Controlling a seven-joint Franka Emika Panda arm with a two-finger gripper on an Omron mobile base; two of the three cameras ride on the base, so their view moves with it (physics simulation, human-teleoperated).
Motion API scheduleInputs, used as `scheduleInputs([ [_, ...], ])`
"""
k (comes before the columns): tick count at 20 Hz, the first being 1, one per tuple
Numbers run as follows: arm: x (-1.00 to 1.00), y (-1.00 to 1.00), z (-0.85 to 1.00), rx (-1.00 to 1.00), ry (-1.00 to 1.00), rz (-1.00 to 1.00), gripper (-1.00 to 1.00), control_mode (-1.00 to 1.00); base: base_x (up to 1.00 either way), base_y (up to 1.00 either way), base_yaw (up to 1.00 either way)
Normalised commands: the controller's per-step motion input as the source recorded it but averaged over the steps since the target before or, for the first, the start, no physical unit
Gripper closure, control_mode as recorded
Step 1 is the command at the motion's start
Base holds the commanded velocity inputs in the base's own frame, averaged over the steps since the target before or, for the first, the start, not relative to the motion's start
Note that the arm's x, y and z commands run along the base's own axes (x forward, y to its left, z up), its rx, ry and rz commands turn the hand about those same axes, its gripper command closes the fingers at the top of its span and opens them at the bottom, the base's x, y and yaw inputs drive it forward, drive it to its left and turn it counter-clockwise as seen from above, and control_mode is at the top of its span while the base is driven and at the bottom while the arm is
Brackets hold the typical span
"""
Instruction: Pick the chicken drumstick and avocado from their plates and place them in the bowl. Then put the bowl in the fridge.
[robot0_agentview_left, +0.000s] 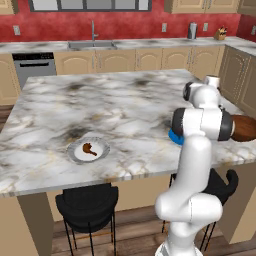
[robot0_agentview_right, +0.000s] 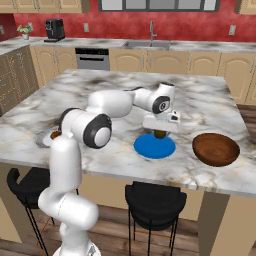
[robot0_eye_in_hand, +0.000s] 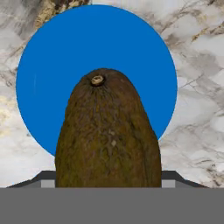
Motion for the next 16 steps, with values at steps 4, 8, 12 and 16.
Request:
scheduleInputs([
  [4, -0.37, -0.37, 0.3, -0.11, -0.2, 0.11, 1.0, -1.0, 0.0, 0.0, 0.0],
  [8, -0.2, -0.47, 0.22, -0.14, -0.12, 0.04, 1.0, -1.0, 0.0, 0.0, 0.0],
  [12, -0.1, -0.51, 0.2, -0.12, -0.04, 0.0, 1.0, -1.0, 0.0, 0.0, 0.0],
  [16, -0.01, -0.57, 0.2, -0.02, 0.04, -0.03, 1.0, -1.0, 0.0, 0.0, 0.0],
])
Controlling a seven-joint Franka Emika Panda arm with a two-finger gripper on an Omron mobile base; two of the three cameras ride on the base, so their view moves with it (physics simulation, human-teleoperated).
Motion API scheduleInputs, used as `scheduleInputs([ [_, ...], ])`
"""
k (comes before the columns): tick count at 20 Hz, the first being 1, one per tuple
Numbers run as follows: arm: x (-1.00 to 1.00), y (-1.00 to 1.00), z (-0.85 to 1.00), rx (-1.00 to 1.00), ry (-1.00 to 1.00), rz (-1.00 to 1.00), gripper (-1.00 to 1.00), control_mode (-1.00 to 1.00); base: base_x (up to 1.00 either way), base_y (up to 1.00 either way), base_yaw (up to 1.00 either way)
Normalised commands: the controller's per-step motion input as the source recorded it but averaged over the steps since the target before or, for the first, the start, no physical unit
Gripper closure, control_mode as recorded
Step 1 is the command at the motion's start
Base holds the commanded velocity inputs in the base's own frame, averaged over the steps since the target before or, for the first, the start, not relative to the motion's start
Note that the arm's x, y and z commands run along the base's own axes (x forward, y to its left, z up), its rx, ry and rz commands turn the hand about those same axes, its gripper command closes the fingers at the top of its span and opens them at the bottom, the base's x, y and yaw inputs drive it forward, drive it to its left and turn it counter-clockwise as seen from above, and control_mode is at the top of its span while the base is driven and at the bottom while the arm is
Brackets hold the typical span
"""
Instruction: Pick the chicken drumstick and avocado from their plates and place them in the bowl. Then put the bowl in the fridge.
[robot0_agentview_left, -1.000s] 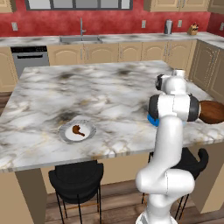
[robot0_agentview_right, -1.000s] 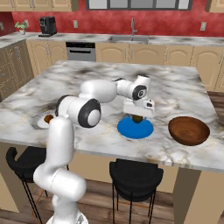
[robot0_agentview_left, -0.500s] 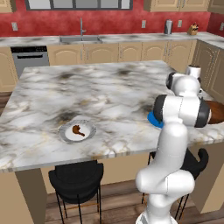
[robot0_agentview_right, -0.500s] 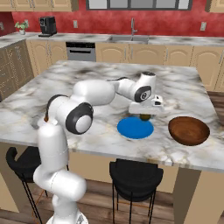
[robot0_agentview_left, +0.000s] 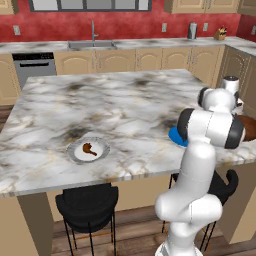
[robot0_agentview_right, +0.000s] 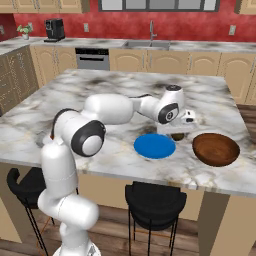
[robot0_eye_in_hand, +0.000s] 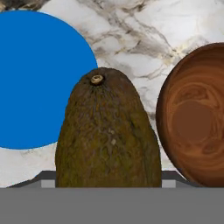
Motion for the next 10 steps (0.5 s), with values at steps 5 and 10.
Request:
scheduleInputs([
  [5, 0.0, -0.6, 0.27, 0.0, 0.17, -0.07, 1.0, -1.0, 0.0, 0.0, 0.0],
  [10, 0.03, -0.56, 0.29, 0.0, 0.2, -0.09, 1.0, -1.0, 0.0, 0.0, 0.0],
])
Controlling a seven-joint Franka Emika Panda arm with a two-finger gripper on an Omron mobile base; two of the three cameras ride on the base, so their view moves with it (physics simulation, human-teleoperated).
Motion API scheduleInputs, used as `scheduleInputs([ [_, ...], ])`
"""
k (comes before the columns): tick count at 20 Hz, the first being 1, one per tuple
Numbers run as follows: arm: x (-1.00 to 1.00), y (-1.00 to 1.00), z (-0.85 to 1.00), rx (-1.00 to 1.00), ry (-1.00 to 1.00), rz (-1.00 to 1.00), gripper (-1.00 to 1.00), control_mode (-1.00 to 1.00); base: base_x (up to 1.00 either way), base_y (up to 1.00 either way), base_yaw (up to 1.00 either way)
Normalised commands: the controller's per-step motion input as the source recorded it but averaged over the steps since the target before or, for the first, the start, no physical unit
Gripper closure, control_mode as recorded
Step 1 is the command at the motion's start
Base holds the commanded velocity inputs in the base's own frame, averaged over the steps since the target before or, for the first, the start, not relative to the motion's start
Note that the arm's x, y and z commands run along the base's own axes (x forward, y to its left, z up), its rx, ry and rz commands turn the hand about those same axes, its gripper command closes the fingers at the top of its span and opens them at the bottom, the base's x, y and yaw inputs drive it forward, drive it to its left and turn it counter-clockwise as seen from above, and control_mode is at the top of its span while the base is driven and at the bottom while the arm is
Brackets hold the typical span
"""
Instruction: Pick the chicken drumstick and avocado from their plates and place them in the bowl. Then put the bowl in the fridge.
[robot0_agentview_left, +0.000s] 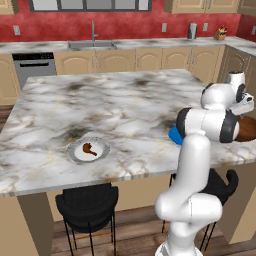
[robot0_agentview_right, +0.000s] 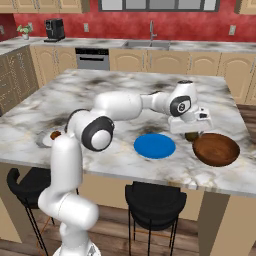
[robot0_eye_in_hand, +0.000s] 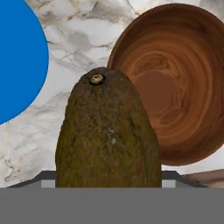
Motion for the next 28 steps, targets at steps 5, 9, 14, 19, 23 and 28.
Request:
scheduleInputs([
  [5, 0.06, -0.42, -0.02, 0.0, 0.03, -0.07, 1.0, -1.0, 0.0, 0.0, 0.0],
  [9, 0.01, -0.22, -0.27, 0.0, -0.04, -0.05, 1.0, -1.0, 0.0, 0.0, 0.0],
  [14, 0.05, -0.13, -0.24, 0.01, -0.13, -0.01, 1.0, -1.0, 0.0, 0.0, 0.0],
  [19, 0.04, -0.01, -0.26, 0.0, -0.11, 0.0, 1.0, -1.0, 0.0, 0.0, 0.0],
  [23, 0.07, -0.03, -0.32, 0.0, -0.04, 0.0, 1.0, -1.0, 0.0, 0.0, 0.0],
  [28, 0.15, 0.0, -0.28, 0.0, 0.0, 0.0, 1.0, -1.0, 0.0, 0.0, 0.0],
])
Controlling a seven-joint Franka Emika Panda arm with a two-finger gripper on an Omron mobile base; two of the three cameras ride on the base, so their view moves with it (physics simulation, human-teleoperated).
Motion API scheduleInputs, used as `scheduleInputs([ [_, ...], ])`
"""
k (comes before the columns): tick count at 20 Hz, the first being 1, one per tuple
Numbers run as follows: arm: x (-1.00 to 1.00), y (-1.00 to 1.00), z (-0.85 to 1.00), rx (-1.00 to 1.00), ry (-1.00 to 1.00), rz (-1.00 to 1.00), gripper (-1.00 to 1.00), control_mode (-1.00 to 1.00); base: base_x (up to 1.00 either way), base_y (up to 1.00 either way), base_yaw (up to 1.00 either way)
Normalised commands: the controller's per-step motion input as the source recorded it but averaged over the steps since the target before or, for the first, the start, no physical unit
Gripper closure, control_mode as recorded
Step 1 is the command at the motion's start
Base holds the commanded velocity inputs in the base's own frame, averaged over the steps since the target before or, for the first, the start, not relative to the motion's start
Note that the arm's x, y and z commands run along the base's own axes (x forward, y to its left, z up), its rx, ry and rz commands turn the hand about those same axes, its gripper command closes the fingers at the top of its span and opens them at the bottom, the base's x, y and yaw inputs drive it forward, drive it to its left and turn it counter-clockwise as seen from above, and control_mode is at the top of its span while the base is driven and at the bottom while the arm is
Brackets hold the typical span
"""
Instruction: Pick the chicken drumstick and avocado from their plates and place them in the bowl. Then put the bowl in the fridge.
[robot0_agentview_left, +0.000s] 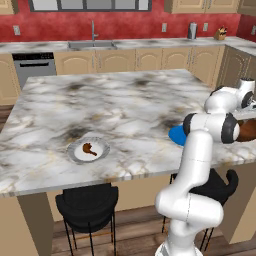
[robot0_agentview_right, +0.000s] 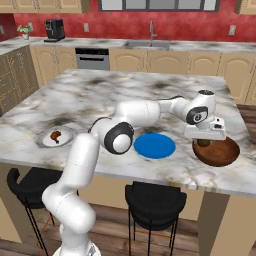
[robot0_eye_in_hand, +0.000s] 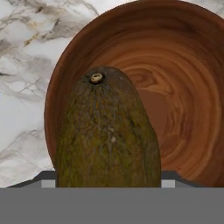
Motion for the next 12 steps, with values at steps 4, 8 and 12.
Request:
scheduleInputs([
  [4, 0.12, -0.01, -0.27, 0.0, 0.0, 0.0, 1.0, -1.0, 0.0, 0.0, 0.0],
  [8, 0.12, -0.09, -0.24, 0.0, 0.01, 0.0, 1.0, -1.0, 0.0, 0.0, 0.0],
  [12, 0.09, -0.12, -0.28, 0.01, 0.03, 0.0, 1.0, -1.0, 0.0, 0.0, 0.0],
])
